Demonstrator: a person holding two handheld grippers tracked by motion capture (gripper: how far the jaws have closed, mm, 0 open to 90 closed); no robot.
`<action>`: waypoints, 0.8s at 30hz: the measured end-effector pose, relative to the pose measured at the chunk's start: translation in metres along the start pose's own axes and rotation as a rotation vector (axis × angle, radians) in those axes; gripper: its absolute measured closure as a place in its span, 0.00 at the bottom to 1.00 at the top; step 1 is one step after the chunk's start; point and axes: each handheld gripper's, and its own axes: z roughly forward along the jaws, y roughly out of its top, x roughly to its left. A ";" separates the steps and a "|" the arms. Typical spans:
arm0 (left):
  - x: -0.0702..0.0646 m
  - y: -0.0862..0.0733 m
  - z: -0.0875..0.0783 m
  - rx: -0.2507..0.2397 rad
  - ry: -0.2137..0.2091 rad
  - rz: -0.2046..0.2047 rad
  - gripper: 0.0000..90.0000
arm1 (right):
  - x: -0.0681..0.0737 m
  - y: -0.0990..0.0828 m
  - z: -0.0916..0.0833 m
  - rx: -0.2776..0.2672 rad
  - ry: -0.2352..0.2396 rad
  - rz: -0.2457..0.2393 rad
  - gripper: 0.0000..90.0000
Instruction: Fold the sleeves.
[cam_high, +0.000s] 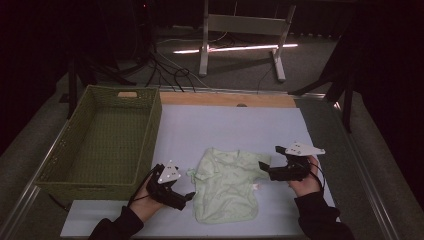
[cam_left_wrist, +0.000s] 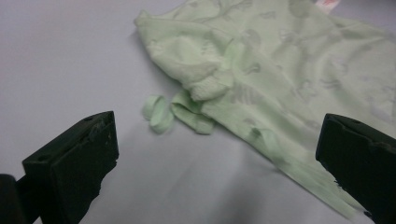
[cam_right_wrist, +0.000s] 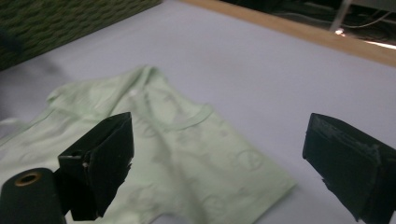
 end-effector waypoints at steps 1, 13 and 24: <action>-0.001 -0.001 -0.001 -0.001 -0.004 0.003 0.01 | -0.004 0.000 0.001 -0.008 0.001 0.012 0.10; -0.005 -0.012 -0.008 -0.058 -0.026 0.001 0.00 | -0.040 -0.013 0.024 0.043 -0.022 0.117 0.17; -0.009 -0.014 -0.007 -0.103 -0.036 0.003 0.00 | -0.058 -0.027 0.041 0.133 -0.034 0.191 0.42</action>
